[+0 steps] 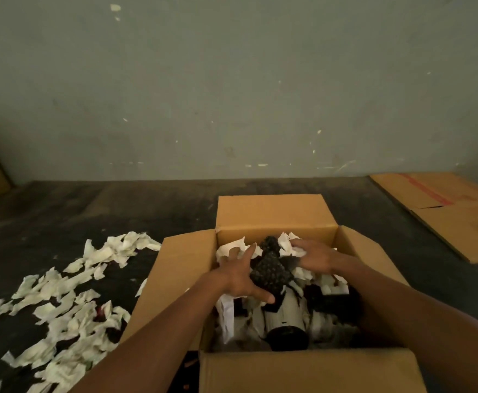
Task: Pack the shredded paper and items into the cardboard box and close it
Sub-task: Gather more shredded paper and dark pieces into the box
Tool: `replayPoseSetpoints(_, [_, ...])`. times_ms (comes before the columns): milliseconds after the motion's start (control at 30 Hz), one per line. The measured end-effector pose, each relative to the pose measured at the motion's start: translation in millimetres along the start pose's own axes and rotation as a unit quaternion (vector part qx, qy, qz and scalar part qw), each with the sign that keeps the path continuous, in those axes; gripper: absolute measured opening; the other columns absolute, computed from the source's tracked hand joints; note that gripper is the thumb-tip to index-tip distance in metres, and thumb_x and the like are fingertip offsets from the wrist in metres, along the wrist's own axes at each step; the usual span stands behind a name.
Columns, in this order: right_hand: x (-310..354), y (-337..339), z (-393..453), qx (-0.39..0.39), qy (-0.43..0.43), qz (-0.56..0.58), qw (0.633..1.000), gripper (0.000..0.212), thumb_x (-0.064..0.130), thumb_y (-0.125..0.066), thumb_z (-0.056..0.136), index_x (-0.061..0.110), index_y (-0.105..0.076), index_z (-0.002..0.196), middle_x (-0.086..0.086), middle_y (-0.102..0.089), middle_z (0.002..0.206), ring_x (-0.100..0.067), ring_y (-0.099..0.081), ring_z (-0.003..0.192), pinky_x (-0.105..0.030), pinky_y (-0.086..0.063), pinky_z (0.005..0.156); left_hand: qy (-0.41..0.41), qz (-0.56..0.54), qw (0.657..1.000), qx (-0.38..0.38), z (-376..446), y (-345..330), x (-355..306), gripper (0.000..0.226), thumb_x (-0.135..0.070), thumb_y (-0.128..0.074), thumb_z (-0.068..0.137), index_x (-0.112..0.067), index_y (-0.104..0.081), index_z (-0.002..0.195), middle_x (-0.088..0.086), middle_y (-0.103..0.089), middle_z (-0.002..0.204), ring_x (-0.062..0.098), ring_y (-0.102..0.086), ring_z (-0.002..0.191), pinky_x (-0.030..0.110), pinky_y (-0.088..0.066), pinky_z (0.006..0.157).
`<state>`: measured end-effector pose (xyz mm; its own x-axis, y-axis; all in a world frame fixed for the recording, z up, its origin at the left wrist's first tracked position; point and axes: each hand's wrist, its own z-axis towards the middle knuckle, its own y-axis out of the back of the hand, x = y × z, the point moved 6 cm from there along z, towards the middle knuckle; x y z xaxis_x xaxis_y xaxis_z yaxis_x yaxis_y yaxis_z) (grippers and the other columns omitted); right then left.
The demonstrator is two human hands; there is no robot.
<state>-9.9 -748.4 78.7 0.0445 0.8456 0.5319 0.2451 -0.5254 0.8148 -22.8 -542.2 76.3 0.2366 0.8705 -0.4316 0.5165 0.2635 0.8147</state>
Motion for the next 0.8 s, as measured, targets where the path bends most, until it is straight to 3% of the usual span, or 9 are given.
replayPoseSetpoints(133, [-6.2, 5.9, -9.0, 0.05, -0.038, 0.06, 0.996, 0.084, 0.085, -0.038, 0.074, 0.037, -0.043, 0.142, 0.006, -0.033, 0.156, -0.019, -0.034, 0.14, -0.036, -0.029, 0.112, 0.014, 0.051, 0.997, 0.049, 3.8, -10.1, -5.7, 0.131, -0.079, -0.071, 0.06, -0.043, 0.016, 0.151, 0.002, 0.021, 0.163, 0.038, 0.017, 0.148, 0.059, -0.007, 0.12])
replayPoseSetpoints(233, [-11.1, 6.4, -16.2, 0.108, -0.051, 0.069, 0.99, 0.081, 0.083, -0.029, 0.079, 0.037, -0.036, 0.146, 0.006, -0.029, 0.157, -0.02, -0.027, 0.144, -0.042, -0.02, 0.117, 0.033, 0.05, 0.992, 0.114, 6.8, -23.6, -7.9, 0.116, -0.096, -0.034, 0.063, -0.039, 0.007, 0.154, -0.001, 0.013, 0.165, 0.03, 0.007, 0.152, 0.054, -0.006, 0.121])
replayPoseSetpoints(300, [-21.7, 2.0, -15.8, 0.141, -0.081, 0.035, 0.986, 0.08, 0.078, -0.032, 0.083, 0.032, -0.032, 0.149, 0.003, -0.028, 0.158, -0.022, -0.027, 0.144, -0.04, -0.022, 0.116, 0.047, 0.029, 0.987, 0.148, 12.0, -34.9, -5.6, 0.106, -0.093, -0.023, 0.071, -0.035, 0.001, 0.156, 0.001, 0.003, 0.166, 0.027, -0.004, 0.152, 0.05, -0.01, 0.121])
replayPoseSetpoints(400, [-32.3, -2.0, -14.6, 0.102, -0.092, -0.079, 0.987, 0.08, 0.076, -0.031, 0.086, 0.026, -0.032, 0.149, -0.007, -0.026, 0.157, -0.03, -0.029, 0.141, -0.043, -0.028, 0.114, 0.051, 0.063, 0.988, 0.132, 20.1, -45.8, -2.6, 0.094, -0.083, -0.026, 0.083, -0.033, 0.006, 0.156, 0.005, 0.004, 0.166, 0.03, -0.006, 0.151, 0.05, -0.013, 0.121])
replayPoseSetpoints(500, [-43.1, -22.8, -11.9, 0.063, -0.101, -0.118, 0.986, 0.058, 0.059, -0.017, 0.097, 0.031, -0.029, 0.146, -0.01, -0.017, 0.153, -0.04, -0.015, 0.139, -0.052, -0.02, 0.113, 0.055, 0.071, 0.99, 0.104, 27.3, -49.5, 0.3, 0.092, -0.073, -0.04, 0.088, -0.033, 0.008, 0.155, 0.011, 0.009, 0.165, 0.033, -0.006, 0.151, 0.049, -0.017, 0.12])
replayPoseSetpoints(567, [-61.8, -59.6, -13.4, 0.14, -0.111, -0.143, 0.973, 0.055, 0.05, -0.014, 0.099, 0.028, -0.015, 0.15, -0.008, -0.001, 0.161, -0.041, 0.002, 0.145, -0.059, -0.01, 0.115, 0.041, 0.063, 0.991, 0.107, 24.9, -55.9, -2.3, 0.093, -0.064, -0.054, 0.088, -0.027, -0.002, 0.156, 0.012, -0.004, 0.164, 0.032, -0.016, 0.149, 0.045, -0.025, 0.117])
replayPoseSetpoints(633, [-78.0, -96.8, -25.9, 0.263, -0.108, -0.2, 0.938, 0.063, 0.052, -0.017, 0.1, 0.025, -0.001, 0.154, -0.006, 0.013, 0.163, -0.034, 0.011, 0.148, -0.056, -0.003, 0.118, 0.03, 0.063, 0.99, 0.126, 19.1, -72.3, -4.3, 0.093, -0.053, -0.067, 0.085, -0.021, -0.014, 0.155, 0.008, -0.027, 0.159, 0.028, -0.035, 0.14, 0.039, -0.038, 0.106])
replayPoseSetpoints(700, [-82.2, -110.7, -36.3, 0.338, -0.094, -0.226, 0.909, 0.069, 0.057, -0.025, 0.098, 0.024, -0.004, 0.154, -0.004, 0.003, 0.163, -0.029, -0.001, 0.15, -0.049, -0.009, 0.12, 0.04, 0.077, 0.985, 0.15, 13.7, -92.3, -1.3, 0.096, -0.048, -0.072, 0.083, -0.019, -0.015, 0.154, 0.005, -0.036, 0.154, 0.027, -0.044, 0.133, 0.036, -0.044, 0.097])
replayPoseSetpoints(800, [-60.8, -84.9, -26.6, 0.26, -0.057, -0.173, 0.948, 0.057, 0.057, -0.037, 0.096, 0.019, -0.044, 0.138, -0.003, -0.045, 0.144, -0.026, -0.047, 0.126, -0.038, -0.038, 0.101, 0.034, 0.092, 0.985, 0.145, 15.4, -100.5, 1.4, 0.092, -0.055, -0.072, 0.079, -0.02, -0.026, 0.151, 0.005, -0.039, 0.154, 0.027, -0.042, 0.135, 0.039, -0.04, 0.106])
